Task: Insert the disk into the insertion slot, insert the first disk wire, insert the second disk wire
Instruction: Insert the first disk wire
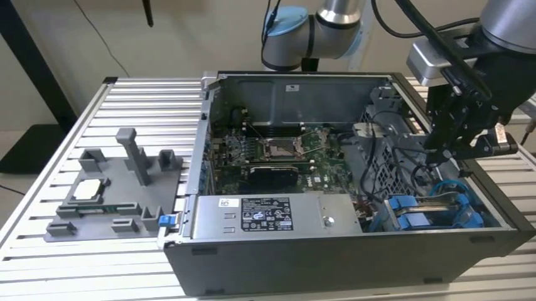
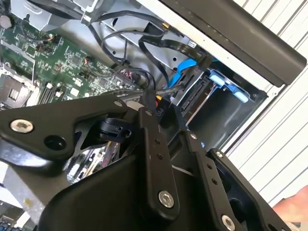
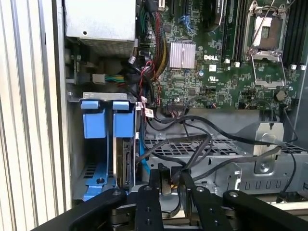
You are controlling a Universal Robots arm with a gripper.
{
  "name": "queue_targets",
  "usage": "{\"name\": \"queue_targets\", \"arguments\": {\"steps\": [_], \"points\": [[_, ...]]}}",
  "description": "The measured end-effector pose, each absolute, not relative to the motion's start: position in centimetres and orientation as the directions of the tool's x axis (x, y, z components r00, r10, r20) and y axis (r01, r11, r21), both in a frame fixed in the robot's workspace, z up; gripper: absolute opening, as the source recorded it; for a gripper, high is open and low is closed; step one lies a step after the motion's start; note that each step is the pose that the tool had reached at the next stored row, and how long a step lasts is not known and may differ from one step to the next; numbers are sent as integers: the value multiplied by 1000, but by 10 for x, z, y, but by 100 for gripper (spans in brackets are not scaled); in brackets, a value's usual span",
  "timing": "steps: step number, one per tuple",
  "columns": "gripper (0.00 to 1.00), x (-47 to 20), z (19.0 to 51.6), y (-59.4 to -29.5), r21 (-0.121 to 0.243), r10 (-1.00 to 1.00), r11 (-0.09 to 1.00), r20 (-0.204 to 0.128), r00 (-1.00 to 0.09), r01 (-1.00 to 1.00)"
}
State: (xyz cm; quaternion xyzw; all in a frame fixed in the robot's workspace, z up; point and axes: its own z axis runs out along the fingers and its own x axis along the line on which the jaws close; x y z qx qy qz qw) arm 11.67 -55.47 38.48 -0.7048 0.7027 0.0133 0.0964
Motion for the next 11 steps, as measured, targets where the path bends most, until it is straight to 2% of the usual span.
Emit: {"name": "queue_targets", "arguments": {"steps": [7, 8, 11], "points": [[100, 117, 384, -557, -110, -988, 7, -153, 10, -994], [0, 117, 384, -557, -109, -988, 8, -153, 9, -994], [0, 117, 383, -557, -109, -988, 9, -152, 8, -994]]}}
